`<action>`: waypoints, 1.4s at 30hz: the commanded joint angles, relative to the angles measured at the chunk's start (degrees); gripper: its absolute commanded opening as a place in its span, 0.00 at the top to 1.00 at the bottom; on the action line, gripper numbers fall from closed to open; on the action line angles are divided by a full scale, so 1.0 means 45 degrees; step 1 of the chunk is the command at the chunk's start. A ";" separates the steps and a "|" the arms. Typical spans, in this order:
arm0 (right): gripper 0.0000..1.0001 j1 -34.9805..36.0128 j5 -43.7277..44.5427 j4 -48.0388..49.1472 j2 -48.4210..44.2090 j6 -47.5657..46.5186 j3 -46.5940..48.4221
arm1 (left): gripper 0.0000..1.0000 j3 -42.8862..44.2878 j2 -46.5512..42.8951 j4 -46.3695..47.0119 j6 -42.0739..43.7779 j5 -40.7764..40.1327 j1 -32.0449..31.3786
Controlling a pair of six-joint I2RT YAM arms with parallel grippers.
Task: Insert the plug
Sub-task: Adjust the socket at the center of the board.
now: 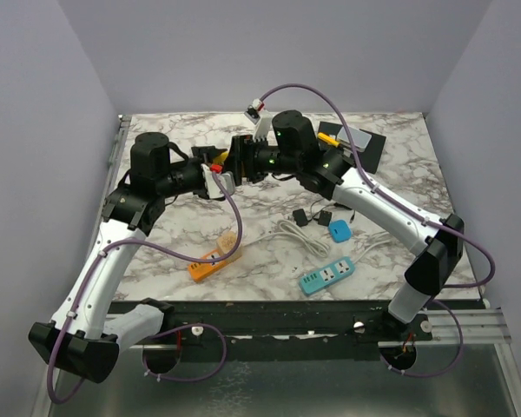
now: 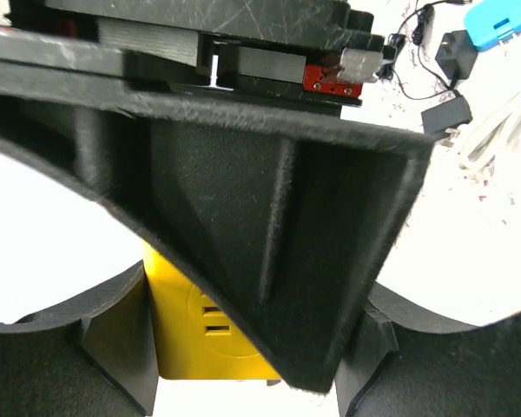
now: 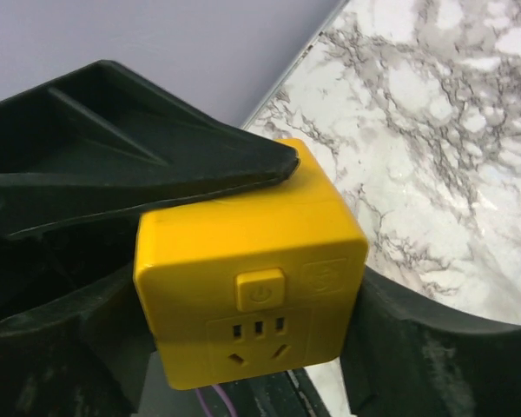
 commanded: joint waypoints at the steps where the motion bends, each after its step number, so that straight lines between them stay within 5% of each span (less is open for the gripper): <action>1: 0.35 0.0109 0.0838 0.0523 -0.0588 0.0477 -0.0642 | 1.00 0.0162 -0.0282 0.0300 -0.0678 0.0379 -0.0034; 6: 0.44 0.0101 0.1658 -0.0003 -0.1092 0.0088 -0.0681 | 1.00 -0.0386 -0.0723 0.0300 -0.0507 0.0247 -0.0040; 12: 0.22 0.0103 0.2025 -0.0395 -0.1289 -0.0126 -0.0389 | 1.00 -0.0495 -0.0814 0.0301 -0.0743 0.0558 -0.0034; 19: 0.15 0.0102 0.2110 -0.0468 -0.1240 -0.0101 -0.0181 | 1.00 -0.0481 -0.0906 0.0333 -0.0826 0.0442 -0.0034; 23: 0.30 0.0101 0.1980 -0.0317 -0.1201 0.0096 -0.0225 | 1.00 -0.0532 -0.0926 0.0340 -0.0888 0.0472 -0.0035; 28: 0.76 0.0100 0.1878 -0.0190 -0.1301 -0.0069 -0.0311 | 1.00 -0.0809 -0.1004 0.0340 -0.1193 0.0763 -0.0054; 29: 0.85 0.0081 0.1986 -0.0331 -0.1358 -0.0256 -0.0284 | 0.83 -0.1016 -0.1064 0.0330 -0.1321 0.0899 -0.0073; 31: 0.99 -0.0009 0.2382 -0.1091 -0.1396 -0.0692 -0.0028 | 0.32 -0.1502 -0.1161 0.0335 -0.1529 0.1040 -0.0144; 34: 0.99 -0.0320 0.3206 -0.2950 -0.1563 -0.1512 0.0276 | 0.02 -0.2163 -0.1121 0.0340 -0.2263 0.0910 -0.0342; 42: 0.99 -0.1847 0.7240 -0.7495 -0.3687 -0.1742 -0.2549 | 0.01 -0.3030 0.0295 0.0373 -0.3365 0.0442 -0.2694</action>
